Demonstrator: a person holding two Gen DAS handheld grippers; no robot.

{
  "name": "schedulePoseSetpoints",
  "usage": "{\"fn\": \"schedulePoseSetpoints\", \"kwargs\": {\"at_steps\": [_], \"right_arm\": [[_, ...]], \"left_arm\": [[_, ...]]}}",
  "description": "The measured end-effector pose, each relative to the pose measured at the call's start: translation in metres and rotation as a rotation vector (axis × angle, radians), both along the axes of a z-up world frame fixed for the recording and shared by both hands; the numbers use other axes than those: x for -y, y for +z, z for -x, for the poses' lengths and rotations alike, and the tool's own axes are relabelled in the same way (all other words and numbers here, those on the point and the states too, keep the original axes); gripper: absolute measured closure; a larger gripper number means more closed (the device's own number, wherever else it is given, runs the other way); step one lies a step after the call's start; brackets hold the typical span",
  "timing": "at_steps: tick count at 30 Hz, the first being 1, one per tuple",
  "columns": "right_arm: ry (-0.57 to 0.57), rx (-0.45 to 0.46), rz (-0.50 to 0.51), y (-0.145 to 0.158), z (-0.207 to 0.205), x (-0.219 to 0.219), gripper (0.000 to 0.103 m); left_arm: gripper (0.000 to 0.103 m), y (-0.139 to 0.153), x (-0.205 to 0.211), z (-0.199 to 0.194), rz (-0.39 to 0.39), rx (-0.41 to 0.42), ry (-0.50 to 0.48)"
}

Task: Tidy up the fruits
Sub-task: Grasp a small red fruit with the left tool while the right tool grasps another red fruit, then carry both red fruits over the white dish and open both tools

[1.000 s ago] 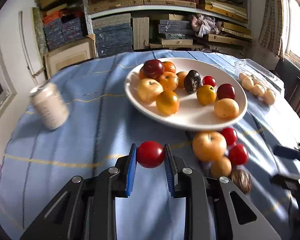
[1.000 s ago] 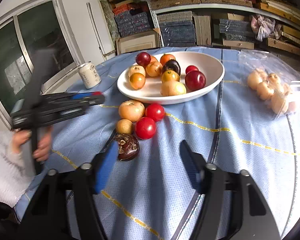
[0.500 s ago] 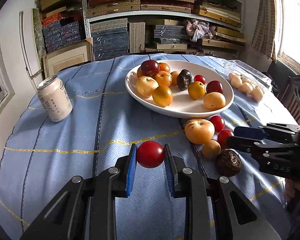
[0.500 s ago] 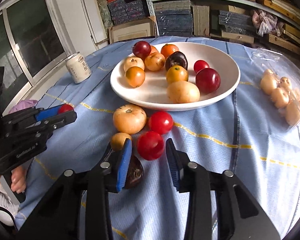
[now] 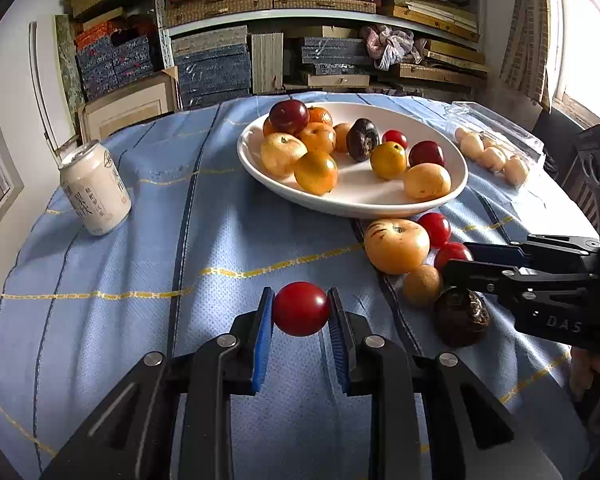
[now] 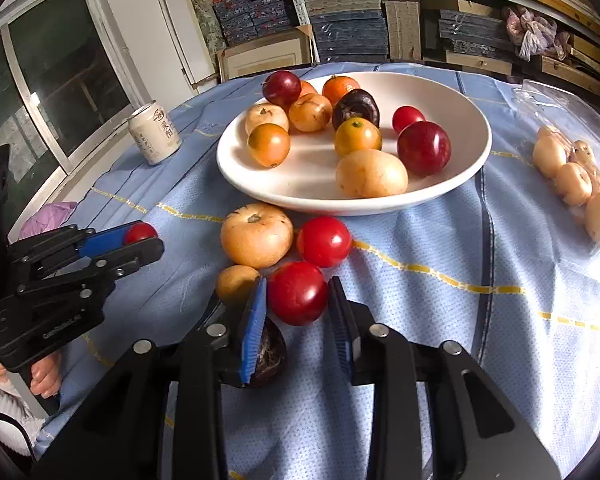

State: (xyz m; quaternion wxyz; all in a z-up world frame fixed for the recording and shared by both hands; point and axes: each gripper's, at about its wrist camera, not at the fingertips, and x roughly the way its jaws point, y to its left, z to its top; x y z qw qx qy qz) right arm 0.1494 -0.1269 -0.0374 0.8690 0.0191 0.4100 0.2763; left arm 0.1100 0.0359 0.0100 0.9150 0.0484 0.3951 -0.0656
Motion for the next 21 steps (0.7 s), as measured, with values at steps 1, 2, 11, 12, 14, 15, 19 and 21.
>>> {"fn": "schedulePoseSetpoints", "kwargs": {"at_steps": [1, 2, 11, 12, 14, 15, 19, 21], "right_arm": [[0.001, 0.001, -0.005, 0.0, 0.0, 0.001, 0.073], [-0.001, 0.006, -0.011, 0.001, 0.002, 0.002, 0.073], [-0.038, 0.119, -0.057, 0.035, 0.017, 0.02, 0.073], [-0.046, 0.136, -0.066, 0.042, 0.017, 0.024, 0.073], [-0.065, 0.184, -0.079, 0.069, 0.018, 0.033, 0.073], [-0.075, 0.207, -0.079, 0.083, 0.017, 0.037, 0.073], [-0.117, 0.313, -0.088, 0.152, 0.002, 0.054, 0.073], [-0.139, 0.352, -0.083, 0.174, -0.007, 0.057, 0.073]], "left_arm": [[0.076, -0.001, -0.001, -0.001, 0.003, -0.004, 0.001], [0.076, -0.002, -0.001, -0.002, 0.004, -0.009, 0.002], [0.076, 0.013, 0.001, 0.001, -0.025, 0.055, 0.032], [0.076, 0.019, 0.001, 0.001, -0.023, 0.067, 0.037], [0.076, 0.039, 0.002, -0.006, -0.016, 0.081, 0.04], [0.076, 0.046, 0.003, -0.009, -0.019, 0.085, 0.037], [0.077, 0.099, 0.017, -0.034, -0.025, 0.127, 0.013], [0.077, 0.117, 0.025, -0.045, 0.0, 0.13, -0.006]]}}
